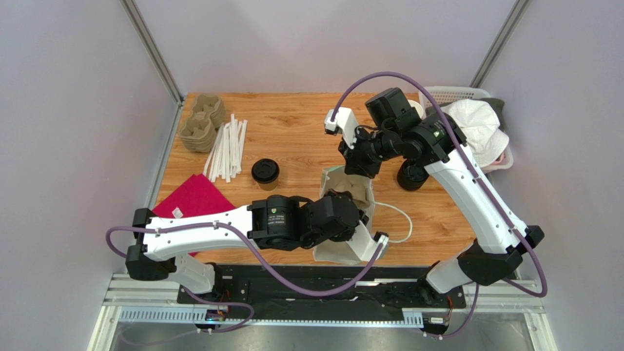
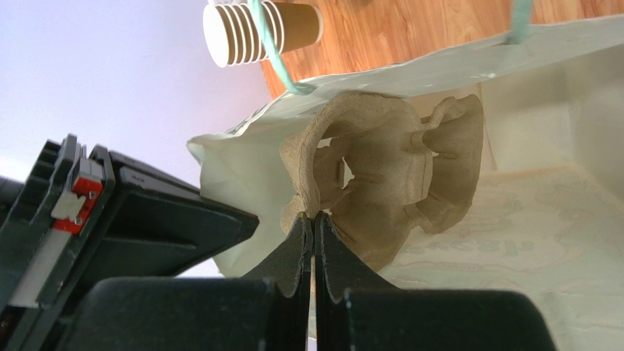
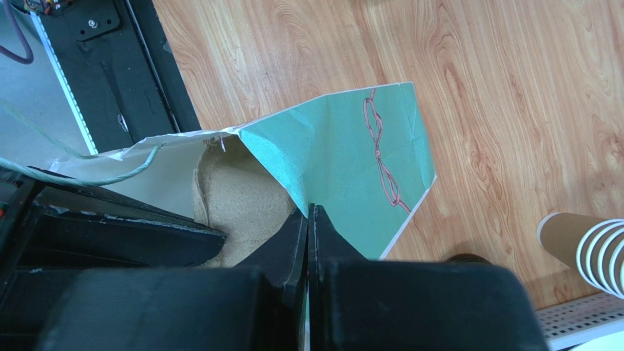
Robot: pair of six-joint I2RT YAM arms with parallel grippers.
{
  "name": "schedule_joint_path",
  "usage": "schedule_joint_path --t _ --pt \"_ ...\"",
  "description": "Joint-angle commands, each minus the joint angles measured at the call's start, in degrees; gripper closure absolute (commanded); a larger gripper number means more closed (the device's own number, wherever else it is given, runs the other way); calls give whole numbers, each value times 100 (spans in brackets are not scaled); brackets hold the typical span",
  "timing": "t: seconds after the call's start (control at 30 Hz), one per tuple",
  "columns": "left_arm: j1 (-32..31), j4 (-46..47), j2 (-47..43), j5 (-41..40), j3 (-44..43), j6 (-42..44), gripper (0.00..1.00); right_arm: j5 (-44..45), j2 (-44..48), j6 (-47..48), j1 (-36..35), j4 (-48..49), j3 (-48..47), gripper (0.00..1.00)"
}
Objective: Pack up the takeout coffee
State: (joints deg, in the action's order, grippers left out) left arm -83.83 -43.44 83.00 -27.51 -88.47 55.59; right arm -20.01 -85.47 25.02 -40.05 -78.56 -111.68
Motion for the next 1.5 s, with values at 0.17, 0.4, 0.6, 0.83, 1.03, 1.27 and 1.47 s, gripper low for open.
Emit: schedule_joint_path --t 0.17,0.4,0.6,0.83,1.03,1.27,1.47 --pt "402 -181 -30 465 -232 -1074 100 -416 -66 -181 331 -853 -135 100" --pt "701 -481 -12 1019 -443 -1630 100 -512 -75 -164 358 -748 -30 100" --pt "772 -990 111 1572 -821 -1745 100 -609 -31 -6 367 -669 14 100" --pt "772 -1685 295 2074 -1295 -1762 100 -767 -119 91 367 -599 -64 100" --pt "772 -2229 638 2004 -1981 -2025 100 -645 -145 74 358 -564 -73 100" --pt "789 -2503 858 1924 -1992 -2360 100 -618 -101 -14 367 -502 14 100" --pt "983 -1950 674 2039 -1315 -2255 100 -715 -92 39 349 -528 58 100"
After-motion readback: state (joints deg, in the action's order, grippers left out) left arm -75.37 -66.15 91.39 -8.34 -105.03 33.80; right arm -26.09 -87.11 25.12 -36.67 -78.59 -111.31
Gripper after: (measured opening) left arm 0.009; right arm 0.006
